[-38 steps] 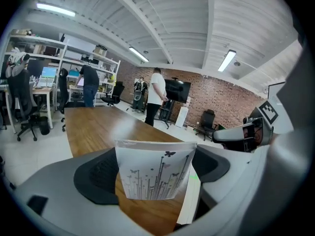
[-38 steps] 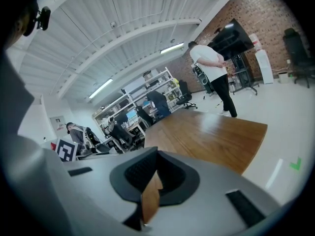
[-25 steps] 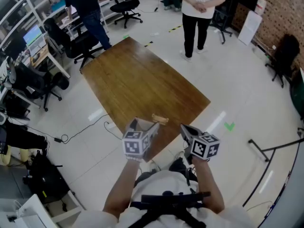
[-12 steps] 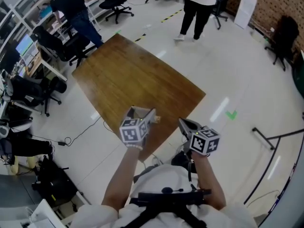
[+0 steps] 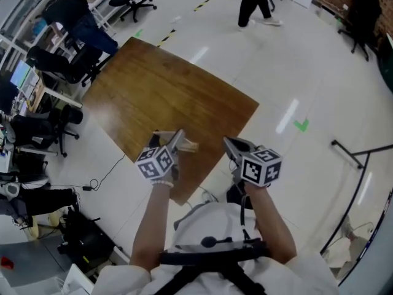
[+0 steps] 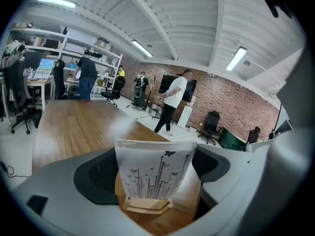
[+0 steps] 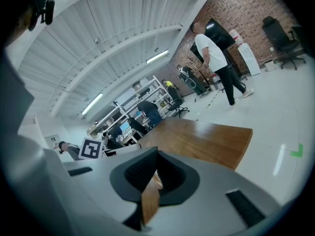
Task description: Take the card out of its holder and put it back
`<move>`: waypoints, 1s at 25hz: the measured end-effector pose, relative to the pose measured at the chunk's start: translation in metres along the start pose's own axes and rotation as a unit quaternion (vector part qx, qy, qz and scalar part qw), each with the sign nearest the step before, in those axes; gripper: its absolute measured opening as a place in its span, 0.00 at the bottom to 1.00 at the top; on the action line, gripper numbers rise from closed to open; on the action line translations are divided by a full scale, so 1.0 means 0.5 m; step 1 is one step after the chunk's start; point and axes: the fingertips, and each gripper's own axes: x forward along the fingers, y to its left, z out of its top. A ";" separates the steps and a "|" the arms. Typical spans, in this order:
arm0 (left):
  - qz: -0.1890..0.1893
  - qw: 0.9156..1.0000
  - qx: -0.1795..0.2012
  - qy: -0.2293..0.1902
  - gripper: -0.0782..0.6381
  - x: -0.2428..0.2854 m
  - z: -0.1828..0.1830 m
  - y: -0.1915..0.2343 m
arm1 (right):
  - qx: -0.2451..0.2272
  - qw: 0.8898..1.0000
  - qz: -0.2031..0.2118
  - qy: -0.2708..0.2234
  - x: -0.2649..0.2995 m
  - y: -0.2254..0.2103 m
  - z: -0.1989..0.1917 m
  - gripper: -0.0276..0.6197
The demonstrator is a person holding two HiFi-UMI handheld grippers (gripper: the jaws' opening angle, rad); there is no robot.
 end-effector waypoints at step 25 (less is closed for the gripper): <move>-0.021 0.999 -0.011 0.023 0.75 0.024 -0.021 -0.005 | 0.024 0.999 -0.015 -0.017 -0.023 -0.030 0.002 0.05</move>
